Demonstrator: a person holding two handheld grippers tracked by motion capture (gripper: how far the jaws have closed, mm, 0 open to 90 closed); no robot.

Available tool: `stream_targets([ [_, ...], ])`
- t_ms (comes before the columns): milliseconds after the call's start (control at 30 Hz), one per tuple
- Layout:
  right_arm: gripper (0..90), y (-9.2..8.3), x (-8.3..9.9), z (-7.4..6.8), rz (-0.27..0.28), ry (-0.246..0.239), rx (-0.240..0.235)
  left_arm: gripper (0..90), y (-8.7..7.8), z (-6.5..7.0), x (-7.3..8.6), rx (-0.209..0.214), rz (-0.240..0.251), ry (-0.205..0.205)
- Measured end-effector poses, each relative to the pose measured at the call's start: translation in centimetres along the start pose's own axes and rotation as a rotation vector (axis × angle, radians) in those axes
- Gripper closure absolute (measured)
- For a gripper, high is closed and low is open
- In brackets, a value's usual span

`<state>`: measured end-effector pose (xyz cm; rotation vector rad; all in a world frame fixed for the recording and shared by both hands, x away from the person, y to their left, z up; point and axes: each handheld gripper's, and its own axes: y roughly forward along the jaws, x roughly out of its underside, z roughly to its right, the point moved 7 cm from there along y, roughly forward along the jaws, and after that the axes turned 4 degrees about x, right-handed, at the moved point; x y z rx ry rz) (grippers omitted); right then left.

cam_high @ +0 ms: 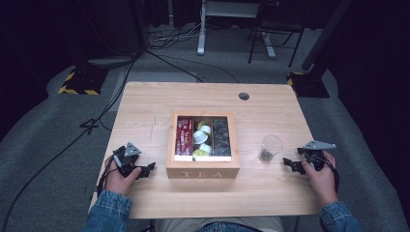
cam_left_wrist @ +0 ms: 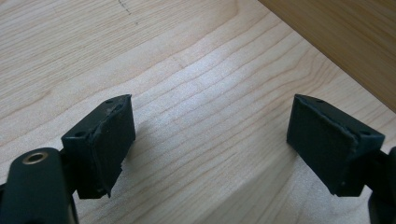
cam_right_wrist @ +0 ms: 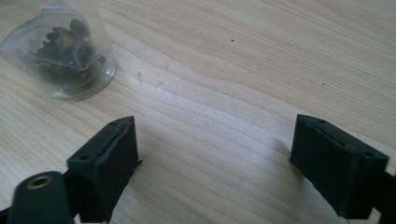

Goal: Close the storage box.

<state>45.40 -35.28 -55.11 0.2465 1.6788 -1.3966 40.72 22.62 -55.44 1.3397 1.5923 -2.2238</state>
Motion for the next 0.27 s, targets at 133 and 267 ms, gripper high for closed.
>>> stream_targets([
  [133, 12.6, 0.03, -0.01, 0.0, 0.0, 0.003, 0.004, 15.3, 0.04, 0.0, -0.02, 0.001, -0.001, -0.001],
  [267, 12.5, 0.02, 0.0, 0.0, 0.0, 0.003, 0.005, 14.3, 0.13, 0.01, -0.08, 0.0, -0.004, -0.005],
])
